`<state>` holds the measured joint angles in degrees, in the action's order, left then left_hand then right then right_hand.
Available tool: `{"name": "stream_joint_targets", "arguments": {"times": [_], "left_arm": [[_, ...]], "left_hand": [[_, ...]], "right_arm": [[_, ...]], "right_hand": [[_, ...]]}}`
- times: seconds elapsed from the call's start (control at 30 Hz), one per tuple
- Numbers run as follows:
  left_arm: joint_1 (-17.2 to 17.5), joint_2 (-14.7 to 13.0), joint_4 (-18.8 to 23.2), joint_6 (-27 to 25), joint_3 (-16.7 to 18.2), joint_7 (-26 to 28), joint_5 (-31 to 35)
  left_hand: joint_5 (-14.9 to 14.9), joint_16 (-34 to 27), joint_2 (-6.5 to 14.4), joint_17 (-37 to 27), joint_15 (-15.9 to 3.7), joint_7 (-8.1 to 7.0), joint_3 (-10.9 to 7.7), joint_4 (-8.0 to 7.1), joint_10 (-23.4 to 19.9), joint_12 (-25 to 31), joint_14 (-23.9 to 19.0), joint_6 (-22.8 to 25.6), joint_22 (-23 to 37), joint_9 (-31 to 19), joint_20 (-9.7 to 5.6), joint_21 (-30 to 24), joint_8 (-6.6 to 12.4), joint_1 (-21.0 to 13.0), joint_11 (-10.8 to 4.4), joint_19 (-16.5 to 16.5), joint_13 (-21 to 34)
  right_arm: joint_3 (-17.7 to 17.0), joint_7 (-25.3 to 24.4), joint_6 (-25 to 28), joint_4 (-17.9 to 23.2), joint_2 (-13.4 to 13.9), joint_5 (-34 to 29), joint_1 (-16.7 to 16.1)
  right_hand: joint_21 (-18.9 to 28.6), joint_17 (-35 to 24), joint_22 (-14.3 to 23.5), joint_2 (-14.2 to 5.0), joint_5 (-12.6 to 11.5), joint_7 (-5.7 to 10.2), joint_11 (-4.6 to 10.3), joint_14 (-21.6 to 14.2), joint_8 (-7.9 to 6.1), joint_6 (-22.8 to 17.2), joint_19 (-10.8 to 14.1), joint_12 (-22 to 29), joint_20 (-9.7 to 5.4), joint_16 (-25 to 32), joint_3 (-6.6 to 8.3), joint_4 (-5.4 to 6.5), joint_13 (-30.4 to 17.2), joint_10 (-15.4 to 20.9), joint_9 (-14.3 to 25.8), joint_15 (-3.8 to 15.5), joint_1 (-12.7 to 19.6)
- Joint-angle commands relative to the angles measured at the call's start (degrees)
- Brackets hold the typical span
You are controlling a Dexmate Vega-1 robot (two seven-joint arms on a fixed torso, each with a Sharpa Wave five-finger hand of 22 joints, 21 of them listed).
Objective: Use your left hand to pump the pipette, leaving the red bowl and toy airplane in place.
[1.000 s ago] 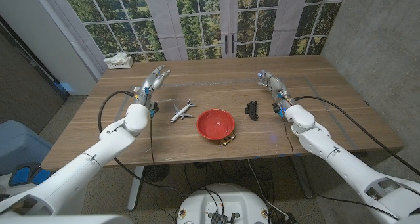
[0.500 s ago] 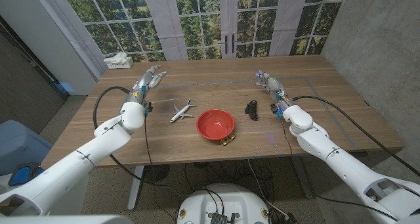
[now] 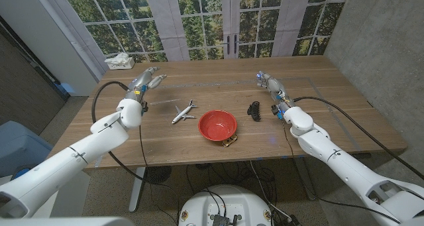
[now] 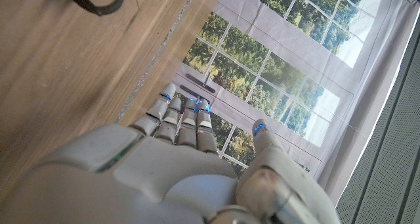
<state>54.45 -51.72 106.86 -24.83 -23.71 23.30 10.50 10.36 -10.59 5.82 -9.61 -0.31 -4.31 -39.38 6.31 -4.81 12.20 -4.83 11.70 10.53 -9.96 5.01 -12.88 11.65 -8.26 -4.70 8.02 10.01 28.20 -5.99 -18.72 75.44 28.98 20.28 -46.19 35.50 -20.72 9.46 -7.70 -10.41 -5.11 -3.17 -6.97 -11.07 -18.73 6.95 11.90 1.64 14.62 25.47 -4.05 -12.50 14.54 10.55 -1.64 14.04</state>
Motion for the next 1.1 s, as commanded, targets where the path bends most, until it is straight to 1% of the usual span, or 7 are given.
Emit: {"name": "stream_joint_targets", "arguments": {"times": [0.03,0.17,0.23,0.6,0.8,0.9,1.1], "left_arm": [[-1.13,-4.32,4.77,-9.03,-1.56,-5.13,3.26],[-2.64,-6.26,7.40,-13.62,-3.08,-9.37,4.46],[-3.57,-6.94,8.53,-15.93,-4.03,-11.42,5.08],[-10.31,-9.83,13.06,-27.80,-11.06,-22.13,10.19],[-15.62,-10.15,13.50,-34.00,-18.94,-27.09,18.94],[-17.56,-10.08,13.05,-35.55,-22.37,-29.23,23.74],[-21.24,-9.80,11.72,-36.84,-26.77,-36.58,30.90]], "left_hand": [[-0.32,0.12,-0.10,-0.12,-0.20,-0.21,-0.20,1.53,-0.97,-0.21,-0.48,1.66,0.12,-0.15,-0.04,0.13,0.59,-1.63,-0.54,0.47,0.18],[-0.24,-0.17,-0.30,-0.17,-0.77,-0.32,-0.67,3.62,-2.95,0.11,-1.78,4.29,0.12,-0.22,0.15,0.32,1.10,-3.64,-0.78,0.49,0.24],[-0.20,-0.22,-0.41,-0.18,-1.08,-0.56,-0.74,4.00,-3.80,0.27,-2.19,5.43,0.12,-0.24,0.15,0.37,1.37,-4.28,-1.13,0.52,0.27],[-0.12,-0.26,-1.17,-0.22,-1.72,-0.44,-0.63,4.49,-6.69,0.74,-3.22,8.83,0.12,-0.29,0.05,0.49,2.01,-6.39,-1.62,0.68,0.36],[0.00,-0.53,-2.27,-0.23,-2.64,-0.48,-0.80,4.92,-8.24,0.76,-4.74,10.13,0.05,-0.33,-0.09,0.21,2.17,-8.87,-1.98,1.92,0.44],[0.06,-0.50,-3.64,-0.24,-3.25,-1.59,-1.14,5.10,-9.96,0.81,-5.85,12.06,-0.05,-0.37,-0.93,-0.05,2.68,-12.01,-3.33,3.49,0.51],[-0.48,-0.46,-9.03,-0.29,-5.34,-3.20,-0.54,5.04,-14.44,0.78,-8.22,16.17,-0.11,-0.45,-2.71,-0.42,3.93,-19.37,-6.32,7.05,0.68]], "right_arm": [[0.53,-0.52,0.27,0.08,-0.42,-0.88,0.32],[0.53,-0.74,0.28,0.24,-0.34,-1.12,0.25],[0.53,-0.67,0.27,0.26,-0.28,-1.13,0.23],[0.36,-0.46,-0.39,0.21,-0.11,-1.02,-0.10],[0.35,-0.27,-0.65,-0.02,-0.17,-0.90,-0.16],[0.38,-0.20,-0.68,-0.03,-0.17,-0.91,-0.17],[0.43,-0.32,-0.71,0.14,-0.10,-1.24,-0.11]], "right_hand": [[-0.33,0.07,0.19,-0.66,-0.05,0.10,-0.10,-0.40,-0.36,-0.42,0.63,0.40,0.10,0.40,0.09,-0.21,-0.11,0.55,0.06,0.21,0.13],[-0.46,0.09,0.20,-0.68,-0.05,0.15,-0.08,-0.43,-0.35,-0.46,0.68,0.40,0.10,0.42,0.08,-0.26,-0.09,0.58,0.06,0.18,0.11],[-0.54,0.10,0.20,-0.69,-0.05,0.12,-0.07,-0.45,-0.34,-0.47,0.69,0.38,0.11,0.44,0.07,-0.29,-0.09,0.58,0.06,0.13,0.09],[-0.89,0.15,0.21,-0.74,-0.04,0.16,-0.09,-0.40,-0.30,-0.53,0.83,0.35,0.11,0.44,0.03,-0.41,-0.05,0.61,0.07,0.13,0.01],[-1.10,0.18,0.22,-0.78,-0.04,0.14,-0.05,-0.41,-0.29,-0.57,0.91,0.32,0.13,0.46,0.00,-0.47,-0.04,0.60,0.07,0.13,-0.05],[-1.18,0.19,0.22,-0.79,-0.04,0.14,-0.09,-0.41,-0.29,-0.60,0.94,0.32,0.14,0.47,-0.01,-0.49,-0.03,0.61,0.08,0.16,-0.07],[-1.39,0.21,0.23,-0.84,-0.03,0.09,-0.15,-0.41,-0.29,-0.68,1.02,0.34,0.16,0.49,-0.04,-0.52,-0.02,0.71,0.08,0.12,-0.15]]}}
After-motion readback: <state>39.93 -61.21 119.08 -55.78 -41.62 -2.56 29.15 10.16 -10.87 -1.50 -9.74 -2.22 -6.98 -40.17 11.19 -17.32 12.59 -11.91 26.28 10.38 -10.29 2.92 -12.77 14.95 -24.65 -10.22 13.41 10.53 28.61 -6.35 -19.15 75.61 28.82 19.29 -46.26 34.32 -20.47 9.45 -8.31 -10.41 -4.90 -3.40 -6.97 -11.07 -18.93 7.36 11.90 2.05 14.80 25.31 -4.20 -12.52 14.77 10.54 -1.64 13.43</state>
